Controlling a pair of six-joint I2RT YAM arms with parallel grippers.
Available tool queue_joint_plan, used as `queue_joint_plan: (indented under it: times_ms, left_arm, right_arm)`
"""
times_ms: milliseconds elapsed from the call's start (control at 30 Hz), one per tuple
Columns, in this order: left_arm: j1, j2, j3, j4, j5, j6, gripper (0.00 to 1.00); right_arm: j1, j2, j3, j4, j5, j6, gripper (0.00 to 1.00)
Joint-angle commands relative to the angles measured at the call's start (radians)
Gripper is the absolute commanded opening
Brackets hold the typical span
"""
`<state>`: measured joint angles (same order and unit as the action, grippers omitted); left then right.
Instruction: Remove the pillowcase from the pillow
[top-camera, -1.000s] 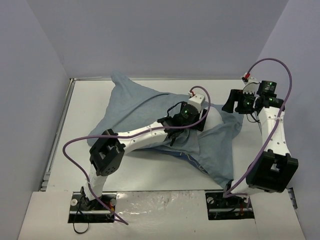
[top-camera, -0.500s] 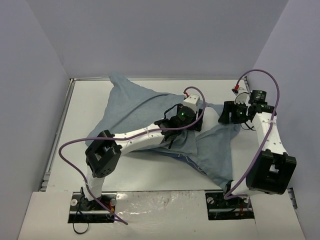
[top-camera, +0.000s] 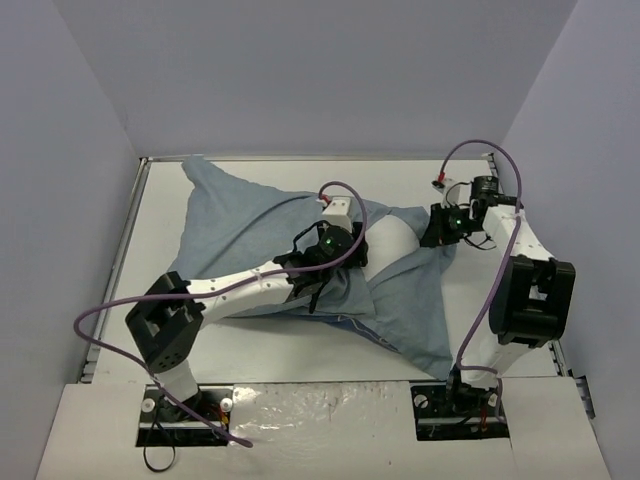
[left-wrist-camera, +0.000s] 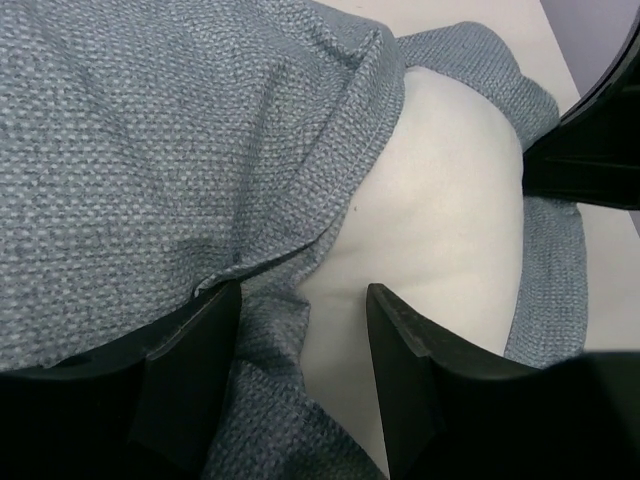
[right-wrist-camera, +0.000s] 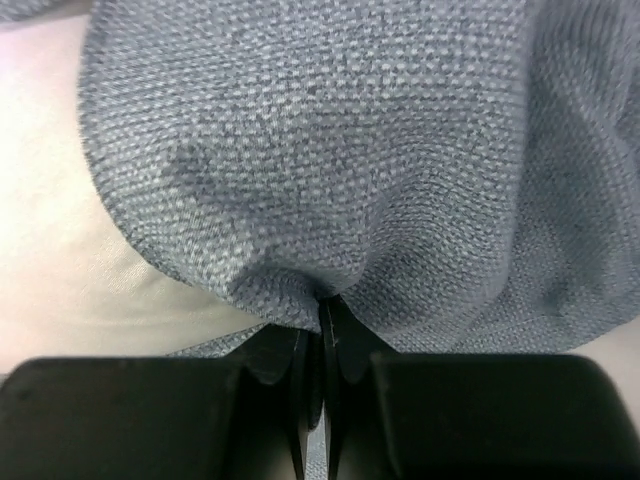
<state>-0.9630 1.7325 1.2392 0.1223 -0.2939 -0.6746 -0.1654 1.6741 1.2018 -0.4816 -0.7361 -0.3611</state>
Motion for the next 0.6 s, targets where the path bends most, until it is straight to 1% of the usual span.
queue_joint_plan:
  times_ms: [0,133,167,200,233,267,300,333,367,400,433,467,533,567]
  left_arm:
    - [0.032,-0.059,-0.127,-0.216,-0.105,-0.054,0.52]
    - [0.056,-0.132,-0.176,-0.196,-0.108,-0.04,0.55]
    - [0.058,-0.161,-0.178,-0.184,-0.1,-0.001,0.59]
    - [0.058,-0.175,-0.176,-0.165,-0.087,0.026,0.62]
    - [0.06,-0.195,-0.158,-0.141,-0.039,0.08,0.64]
    - [0.06,-0.201,-0.141,-0.139,-0.006,0.11,0.69]
    - [0.058,-0.206,-0.117,-0.139,0.022,0.137,0.7]
    - [0.056,-0.208,-0.059,-0.139,0.091,0.157,0.71]
    - [0.055,-0.205,-0.023,-0.141,0.119,0.194,0.73]
    - [0.052,-0.199,0.014,-0.156,0.136,0.208,0.76]
    - [0.05,-0.191,0.05,-0.194,0.154,0.22,0.77]
    - [0.044,-0.163,0.13,-0.219,0.171,0.234,0.79]
    - [0.04,-0.125,0.215,-0.306,0.171,0.24,0.82]
    - [0.037,-0.082,0.292,-0.331,0.164,0.244,0.83]
  right_arm:
    - [0.044,0.018,0.099,0.044,-0.034,-0.039,0.01]
    - [0.067,0.051,0.125,0.107,-0.01,0.005,0.0]
    - [0.067,0.059,0.125,0.129,-0.003,0.019,0.0]
    - [0.066,0.068,0.127,0.136,-0.005,0.025,0.0]
    - [0.066,0.084,0.127,0.147,-0.011,0.036,0.0]
    - [0.066,0.09,0.125,0.152,-0.02,0.039,0.0]
    - [0.069,0.093,0.122,0.159,-0.025,0.045,0.0]
    - [0.07,0.095,0.119,0.167,-0.034,0.05,0.0]
    - [0.079,0.095,0.116,0.175,-0.039,0.051,0.0]
    - [0.083,0.095,0.113,0.176,-0.043,0.05,0.0]
    - [0.087,0.093,0.11,0.175,-0.058,0.05,0.0]
    - [0.093,0.093,0.107,0.178,-0.065,0.05,0.0]
    - [0.099,0.088,0.091,0.182,-0.072,0.054,0.0]
    - [0.101,0.085,0.084,0.196,-0.075,0.059,0.0]
